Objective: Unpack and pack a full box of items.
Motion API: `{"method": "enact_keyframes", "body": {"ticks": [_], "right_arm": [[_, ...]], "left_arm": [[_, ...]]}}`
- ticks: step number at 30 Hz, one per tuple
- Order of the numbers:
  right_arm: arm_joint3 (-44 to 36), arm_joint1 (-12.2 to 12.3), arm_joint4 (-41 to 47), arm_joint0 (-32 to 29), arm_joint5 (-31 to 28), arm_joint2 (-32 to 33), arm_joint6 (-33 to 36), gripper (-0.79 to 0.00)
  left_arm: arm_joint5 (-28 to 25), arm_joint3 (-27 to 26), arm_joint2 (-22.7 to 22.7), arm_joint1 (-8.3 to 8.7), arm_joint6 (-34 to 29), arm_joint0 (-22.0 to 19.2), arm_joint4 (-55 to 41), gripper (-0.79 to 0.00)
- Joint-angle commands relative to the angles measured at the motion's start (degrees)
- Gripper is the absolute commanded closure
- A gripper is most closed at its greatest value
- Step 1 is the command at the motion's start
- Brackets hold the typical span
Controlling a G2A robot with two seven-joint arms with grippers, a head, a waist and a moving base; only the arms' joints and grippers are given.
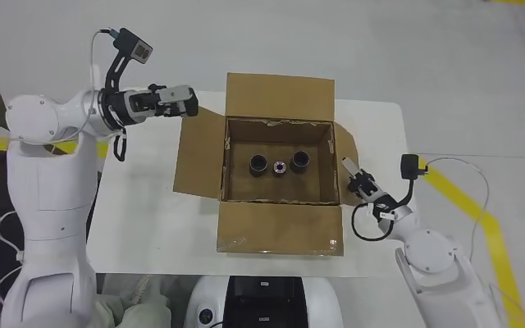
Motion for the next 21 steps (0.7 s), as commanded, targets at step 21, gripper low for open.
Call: {"method": "enact_keyframes", "body": {"ticks": [21], "right_arm": [[4.71,-0.82,1.71,4.05,-1.37,-4.06,2.51,-0.785]], "left_arm": [[1.45,16.87,-4.16,2.74,-3.54,-4.61,-2.11,-0.785]]}}
